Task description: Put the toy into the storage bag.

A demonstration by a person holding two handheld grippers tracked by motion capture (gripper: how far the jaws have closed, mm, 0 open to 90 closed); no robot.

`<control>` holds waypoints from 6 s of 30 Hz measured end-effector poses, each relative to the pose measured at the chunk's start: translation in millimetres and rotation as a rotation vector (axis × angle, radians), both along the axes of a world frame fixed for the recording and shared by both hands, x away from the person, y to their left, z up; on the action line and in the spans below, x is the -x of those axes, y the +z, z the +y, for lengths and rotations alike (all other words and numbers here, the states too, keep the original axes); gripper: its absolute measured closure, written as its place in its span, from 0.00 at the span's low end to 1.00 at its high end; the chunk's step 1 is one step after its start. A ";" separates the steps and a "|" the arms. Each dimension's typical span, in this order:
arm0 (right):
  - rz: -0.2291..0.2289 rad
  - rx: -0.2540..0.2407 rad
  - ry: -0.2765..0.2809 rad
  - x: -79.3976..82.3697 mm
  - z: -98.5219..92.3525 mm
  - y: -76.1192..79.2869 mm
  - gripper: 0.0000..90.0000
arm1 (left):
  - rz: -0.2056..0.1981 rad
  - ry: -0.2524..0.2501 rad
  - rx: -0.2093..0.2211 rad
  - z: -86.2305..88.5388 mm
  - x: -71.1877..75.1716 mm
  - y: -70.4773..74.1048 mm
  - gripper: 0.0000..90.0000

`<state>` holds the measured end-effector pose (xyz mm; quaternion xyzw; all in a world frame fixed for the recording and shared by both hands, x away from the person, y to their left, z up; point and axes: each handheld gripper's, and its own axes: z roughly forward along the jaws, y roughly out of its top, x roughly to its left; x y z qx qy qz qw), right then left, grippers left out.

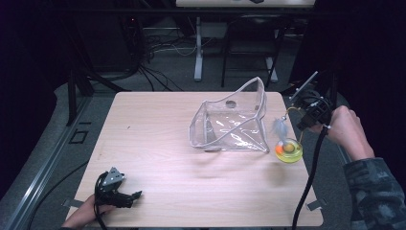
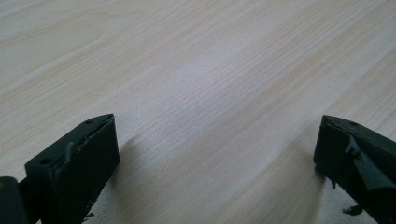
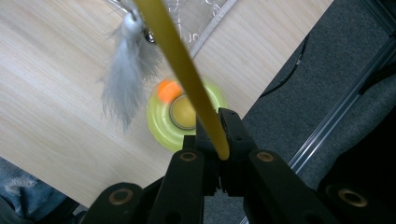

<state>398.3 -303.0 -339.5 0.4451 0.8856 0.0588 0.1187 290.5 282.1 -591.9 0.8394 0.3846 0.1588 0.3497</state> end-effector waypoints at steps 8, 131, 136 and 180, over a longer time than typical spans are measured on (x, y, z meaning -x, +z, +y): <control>0.016 -0.015 0.000 -4.4 1.0 9.3 0.97 | 0.000 0.000 -0.001 0.0 0.0 0.0 0.00; -0.165 0.014 0.217 -79.8 144.9 116.3 0.97 | 0.004 -0.001 -0.001 0.1 0.1 0.2 0.00; -0.157 -0.006 0.210 -84.6 146.2 104.2 0.97 | 0.003 -0.002 -0.002 0.1 0.0 0.2 0.00; 0.013 0.008 0.192 -90.0 121.5 -5.2 0.98 | 0.003 -0.003 -0.002 0.1 0.0 0.2 0.00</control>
